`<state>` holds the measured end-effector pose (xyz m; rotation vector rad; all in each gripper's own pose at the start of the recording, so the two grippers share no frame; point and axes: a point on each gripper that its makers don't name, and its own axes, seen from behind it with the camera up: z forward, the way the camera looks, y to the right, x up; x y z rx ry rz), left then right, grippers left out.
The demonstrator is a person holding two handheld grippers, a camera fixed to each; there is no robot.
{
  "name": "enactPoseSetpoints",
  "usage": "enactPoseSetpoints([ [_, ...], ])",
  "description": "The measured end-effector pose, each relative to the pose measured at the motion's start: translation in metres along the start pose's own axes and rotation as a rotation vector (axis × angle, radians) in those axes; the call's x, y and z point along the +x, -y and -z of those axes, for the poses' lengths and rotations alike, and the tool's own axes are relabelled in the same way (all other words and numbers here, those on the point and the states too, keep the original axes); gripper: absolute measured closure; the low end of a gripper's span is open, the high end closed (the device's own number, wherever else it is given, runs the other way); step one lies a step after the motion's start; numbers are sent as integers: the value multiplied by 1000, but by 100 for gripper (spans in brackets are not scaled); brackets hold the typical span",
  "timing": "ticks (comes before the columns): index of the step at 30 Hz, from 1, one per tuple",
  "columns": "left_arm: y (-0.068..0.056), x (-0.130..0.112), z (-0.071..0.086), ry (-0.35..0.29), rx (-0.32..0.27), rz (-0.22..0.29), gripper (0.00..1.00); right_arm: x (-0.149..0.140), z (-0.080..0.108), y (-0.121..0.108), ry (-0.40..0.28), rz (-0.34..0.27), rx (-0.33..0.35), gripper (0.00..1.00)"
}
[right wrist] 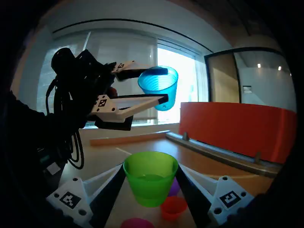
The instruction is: Pour water
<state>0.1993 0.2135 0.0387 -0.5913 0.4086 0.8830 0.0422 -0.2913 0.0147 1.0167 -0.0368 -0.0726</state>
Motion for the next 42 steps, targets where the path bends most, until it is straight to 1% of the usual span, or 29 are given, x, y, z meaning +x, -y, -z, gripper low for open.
enactPoseSetpoints([
  [5, -1, -6, 4, -1, -15, 125, 13, 2, 0, 2, -1, 2, 0, 9],
  [8, -1, -12, 4, 3, -16, 196, 13, 3, 1, 2, 0, 3, 0, 9],
  [11, -2, -15, 6, -1, -30, 269, 13, 4, 1, 4, -1, 6, 0, 9],
  [14, -2, -15, 8, -15, -47, 330, 13, 6, 1, 5, -1, 7, 1, 9],
  [18, -2, -18, 11, -17, -58, 392, 13, 7, 1, 6, 0, 9, -1, 9],
  [23, -5, -24, 12, -5, -73, 460, 13, 5, 2, 6, 8, 9, -1, 9],
  [26, -6, -29, 13, 6, -70, 495, 13, 3, 2, 5, 19, 12, -4, 9],
  [30, -8, -41, 14, 25, -65, 560, 13, 1, 4, 4, 34, 14, -7, 9],
  [35, -14, -52, 16, 41, -73, 653, 13, 0, 7, 0, 50, 10, -15, 9],
  [38, -18, -63, 17, 64, -75, 695, 13, -3, 10, -4, 61, 7, -25, 9],
  [42, -29, -80, 19, 109, -82, 723, 13, -8, 16, -9, 79, 0, -33, 9],
])
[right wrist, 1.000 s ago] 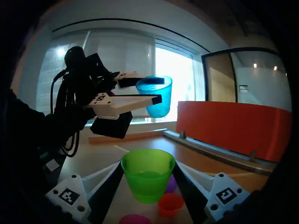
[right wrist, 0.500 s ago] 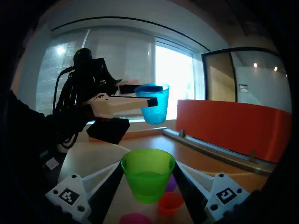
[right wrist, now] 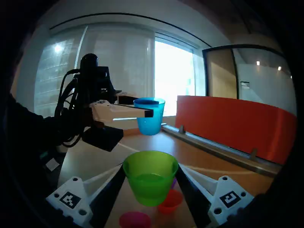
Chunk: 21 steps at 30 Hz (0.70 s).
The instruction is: Pour water
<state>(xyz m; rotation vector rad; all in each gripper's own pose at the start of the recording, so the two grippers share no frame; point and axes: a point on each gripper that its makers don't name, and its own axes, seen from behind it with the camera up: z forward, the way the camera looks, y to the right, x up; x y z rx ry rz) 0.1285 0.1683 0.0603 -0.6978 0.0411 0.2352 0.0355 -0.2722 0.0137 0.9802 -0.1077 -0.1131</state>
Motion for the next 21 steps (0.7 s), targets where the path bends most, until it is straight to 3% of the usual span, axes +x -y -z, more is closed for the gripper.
enactPoseSetpoints([
  [11, 1, -46, -1, 96, -2, 44, 13, -18, 16, -16, 61, -2, -40, 9],
  [21, -10, -88, -6, 203, -21, 31, 13, -33, 35, -31, 108, -8, -77, 9],
])
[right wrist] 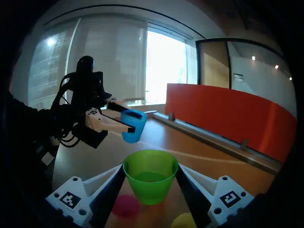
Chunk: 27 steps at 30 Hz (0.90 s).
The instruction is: Pour water
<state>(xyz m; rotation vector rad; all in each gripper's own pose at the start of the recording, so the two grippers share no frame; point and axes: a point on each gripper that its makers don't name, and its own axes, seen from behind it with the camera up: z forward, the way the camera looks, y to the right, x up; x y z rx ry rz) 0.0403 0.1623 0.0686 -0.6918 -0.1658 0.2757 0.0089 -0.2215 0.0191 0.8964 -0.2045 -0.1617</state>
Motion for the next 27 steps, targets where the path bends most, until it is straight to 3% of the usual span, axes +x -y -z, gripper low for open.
enactPoseSetpoints([
  [14, -18, -41, -9, 126, -42, -53, 13, -23, 15, -14, 82, 5, -20, 9],
  [27, -31, -83, -11, 235, -86, -82, 13, -47, 21, -12, 151, 5, -11, 8],
])
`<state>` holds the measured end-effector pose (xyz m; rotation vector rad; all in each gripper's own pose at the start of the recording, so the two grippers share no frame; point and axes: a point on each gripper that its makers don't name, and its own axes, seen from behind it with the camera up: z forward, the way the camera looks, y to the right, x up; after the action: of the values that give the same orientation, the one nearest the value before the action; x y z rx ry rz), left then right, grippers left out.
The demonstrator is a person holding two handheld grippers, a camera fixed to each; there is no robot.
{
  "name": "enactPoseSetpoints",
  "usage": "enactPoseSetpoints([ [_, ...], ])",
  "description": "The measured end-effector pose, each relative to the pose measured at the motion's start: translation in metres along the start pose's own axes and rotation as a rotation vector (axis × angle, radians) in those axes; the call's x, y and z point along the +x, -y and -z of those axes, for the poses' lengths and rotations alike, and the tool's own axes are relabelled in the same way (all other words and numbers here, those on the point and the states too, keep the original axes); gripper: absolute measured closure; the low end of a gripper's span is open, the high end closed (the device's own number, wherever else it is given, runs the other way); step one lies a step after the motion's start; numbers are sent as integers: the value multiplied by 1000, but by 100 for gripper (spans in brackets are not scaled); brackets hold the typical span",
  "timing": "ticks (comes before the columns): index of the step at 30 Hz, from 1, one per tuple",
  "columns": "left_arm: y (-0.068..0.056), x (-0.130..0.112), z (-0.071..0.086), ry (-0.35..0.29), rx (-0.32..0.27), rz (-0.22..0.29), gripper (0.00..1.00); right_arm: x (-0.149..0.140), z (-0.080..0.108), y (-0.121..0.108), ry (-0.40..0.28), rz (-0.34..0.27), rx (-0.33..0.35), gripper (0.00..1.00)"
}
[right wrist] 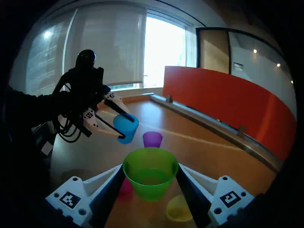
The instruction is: Pour water
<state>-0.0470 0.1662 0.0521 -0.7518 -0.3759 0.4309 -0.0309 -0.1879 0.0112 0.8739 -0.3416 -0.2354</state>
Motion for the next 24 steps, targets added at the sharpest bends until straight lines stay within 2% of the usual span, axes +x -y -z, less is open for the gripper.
enactPoseSetpoints([
  [17, -19, -38, -17, 128, -61, -11, 12, -26, 2, -2, 79, -10, 14, 9],
  [24, -25, -49, -25, 153, -81, 18, 12, -38, 3, -5, 115, -8, 12, 8],
])
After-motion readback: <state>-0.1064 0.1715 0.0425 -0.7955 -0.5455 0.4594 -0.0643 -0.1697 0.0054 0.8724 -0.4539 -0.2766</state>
